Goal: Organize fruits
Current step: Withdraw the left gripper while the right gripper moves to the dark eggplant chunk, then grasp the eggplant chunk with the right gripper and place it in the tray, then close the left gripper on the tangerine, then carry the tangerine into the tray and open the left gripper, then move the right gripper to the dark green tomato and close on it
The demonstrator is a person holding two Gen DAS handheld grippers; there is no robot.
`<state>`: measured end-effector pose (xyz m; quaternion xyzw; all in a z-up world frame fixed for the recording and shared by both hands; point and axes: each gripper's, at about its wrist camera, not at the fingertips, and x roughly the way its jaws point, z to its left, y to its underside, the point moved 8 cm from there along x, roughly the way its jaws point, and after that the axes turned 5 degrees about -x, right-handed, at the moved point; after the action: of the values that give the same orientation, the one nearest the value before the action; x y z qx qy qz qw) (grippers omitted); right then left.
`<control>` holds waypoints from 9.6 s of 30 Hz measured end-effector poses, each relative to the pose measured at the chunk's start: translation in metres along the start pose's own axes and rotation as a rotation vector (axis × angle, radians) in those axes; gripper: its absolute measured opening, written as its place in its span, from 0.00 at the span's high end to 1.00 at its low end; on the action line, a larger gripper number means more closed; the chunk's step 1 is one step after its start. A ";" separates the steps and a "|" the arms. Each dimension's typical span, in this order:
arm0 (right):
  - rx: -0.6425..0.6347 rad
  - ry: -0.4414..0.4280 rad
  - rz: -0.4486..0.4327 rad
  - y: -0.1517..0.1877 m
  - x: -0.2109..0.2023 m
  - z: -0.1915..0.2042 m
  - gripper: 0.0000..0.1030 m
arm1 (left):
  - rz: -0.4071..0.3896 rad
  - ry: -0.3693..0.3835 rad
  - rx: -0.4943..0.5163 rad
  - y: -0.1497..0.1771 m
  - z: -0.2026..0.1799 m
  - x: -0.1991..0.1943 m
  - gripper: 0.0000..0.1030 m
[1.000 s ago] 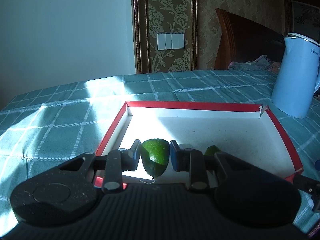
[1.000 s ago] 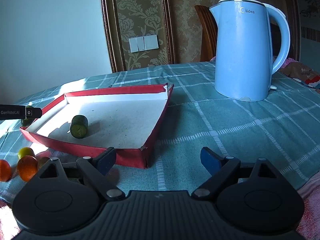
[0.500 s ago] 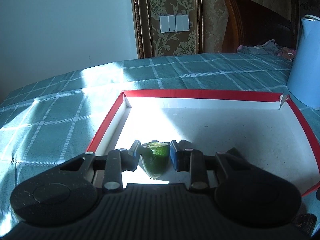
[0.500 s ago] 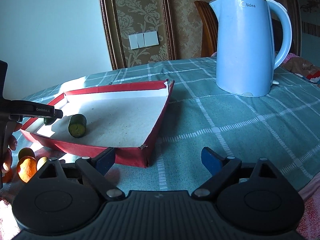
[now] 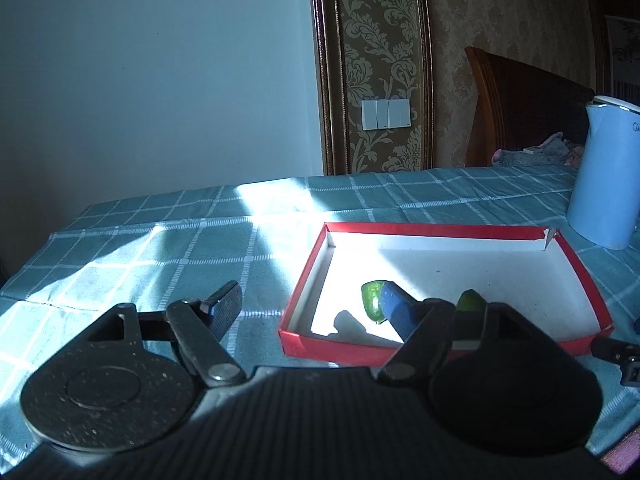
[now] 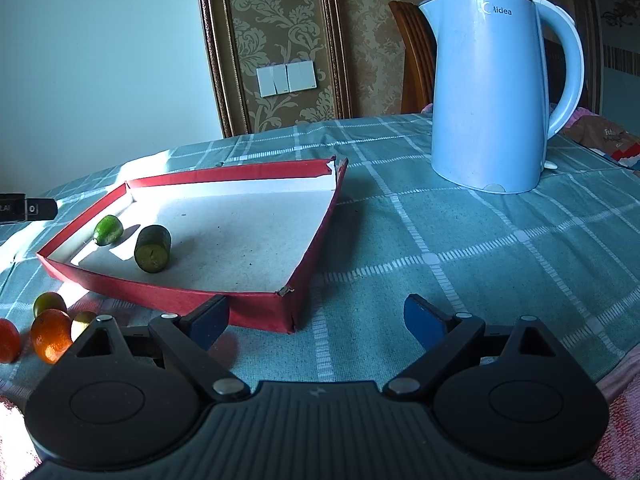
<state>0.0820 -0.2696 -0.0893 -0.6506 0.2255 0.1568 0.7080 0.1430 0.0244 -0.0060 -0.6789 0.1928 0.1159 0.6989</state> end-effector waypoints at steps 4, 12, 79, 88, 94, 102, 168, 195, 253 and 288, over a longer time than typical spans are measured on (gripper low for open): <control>0.000 -0.001 -0.002 0.000 0.000 0.000 0.08 | 0.002 -0.032 0.001 0.018 0.026 -0.036 0.26; -0.012 0.008 -0.007 0.000 -0.002 0.001 0.08 | 0.051 -0.029 -0.056 0.054 0.035 -0.043 0.17; -0.361 -0.279 -0.034 0.040 -0.081 0.131 0.60 | 0.225 -0.011 -0.085 0.104 0.022 0.004 0.00; -0.329 -0.279 -0.012 0.049 -0.070 0.133 0.71 | 0.225 -0.011 -0.085 0.104 0.022 0.004 0.00; -0.325 -0.287 -0.027 0.049 -0.073 0.134 0.72 | 0.225 -0.011 -0.085 0.104 0.022 0.004 0.00; -0.326 -0.281 -0.096 0.027 -0.085 0.128 0.72 | 0.225 -0.011 -0.085 0.104 0.022 0.004 0.00; -0.083 0.079 -0.222 -0.013 -0.047 0.003 0.03 | 0.178 0.005 -0.105 0.101 0.022 -0.009 0.34; -0.092 0.111 -0.204 -0.011 -0.043 0.000 0.03 | 0.114 0.057 -0.030 0.055 -0.010 -0.004 0.60; -0.117 0.087 -0.157 -0.006 -0.032 0.006 0.03 | 0.112 0.001 -0.060 0.059 0.010 -0.003 0.26; -0.304 -0.203 -0.063 0.039 -0.064 0.111 0.58 | 0.207 0.009 -0.079 0.100 0.018 0.000 0.12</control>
<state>0.0206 -0.1510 -0.0836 -0.7375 0.1064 0.2317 0.6253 0.1032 0.0477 -0.0961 -0.6829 0.2603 0.1923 0.6549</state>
